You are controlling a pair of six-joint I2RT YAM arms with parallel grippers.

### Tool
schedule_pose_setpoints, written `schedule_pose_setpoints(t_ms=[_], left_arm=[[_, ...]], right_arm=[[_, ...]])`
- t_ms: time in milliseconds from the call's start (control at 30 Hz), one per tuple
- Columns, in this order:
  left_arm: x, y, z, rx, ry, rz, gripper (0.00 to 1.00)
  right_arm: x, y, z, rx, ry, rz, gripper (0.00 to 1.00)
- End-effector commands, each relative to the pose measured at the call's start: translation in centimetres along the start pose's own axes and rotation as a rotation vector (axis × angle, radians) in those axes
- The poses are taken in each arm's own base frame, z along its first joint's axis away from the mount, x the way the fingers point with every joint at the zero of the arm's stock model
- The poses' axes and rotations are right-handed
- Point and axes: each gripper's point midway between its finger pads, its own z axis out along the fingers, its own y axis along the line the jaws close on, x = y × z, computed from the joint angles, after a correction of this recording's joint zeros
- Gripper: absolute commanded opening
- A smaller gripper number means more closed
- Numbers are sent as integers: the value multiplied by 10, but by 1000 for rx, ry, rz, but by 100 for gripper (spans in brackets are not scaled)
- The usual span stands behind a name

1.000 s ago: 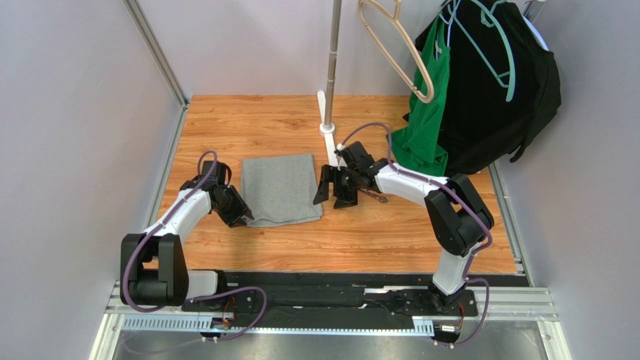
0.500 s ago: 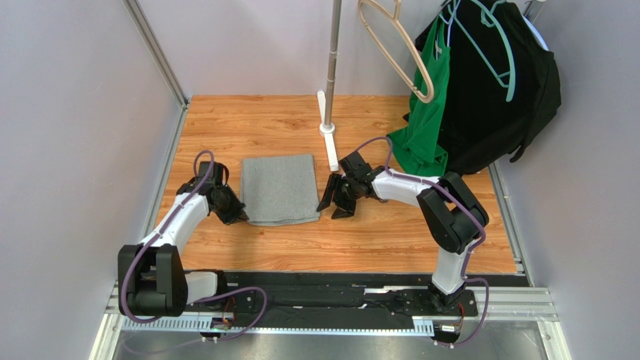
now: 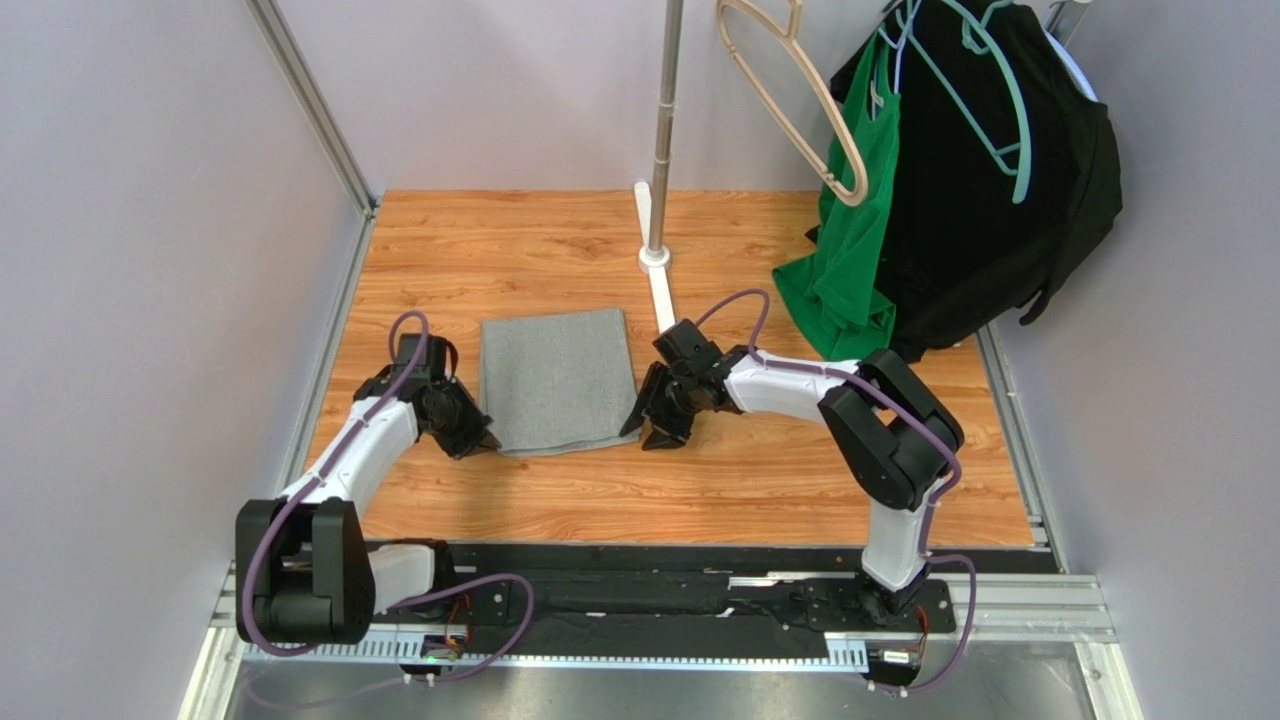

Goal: Fold the napkin into a case and place the utensils inside
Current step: Pick up the square-folded napkin from the center of the board.

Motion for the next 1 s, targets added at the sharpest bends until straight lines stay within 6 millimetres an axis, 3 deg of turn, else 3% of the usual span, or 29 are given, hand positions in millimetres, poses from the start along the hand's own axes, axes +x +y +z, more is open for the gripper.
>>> schedule_pose_setpoints(t_ms=[0,300,700,833,967], left_arm=[[-4,-5,-6,36,-35,9,0],[1,-6,-5,59,-20,5,0],[0,-4,-9,51,-37,12,0],[1,-4,-9,53,-35,11,0],[-1,-6,-12,58,-41,17,0]], right_arm=[[-16,-6,5,32,-94,74,48],[-15,-15,12,68,-105,128,44],[-12,-17,12,70,-113,133,19],[-14,-16,11,62,-117,105,5],[-16,-2,2,19,-129,30,0]])
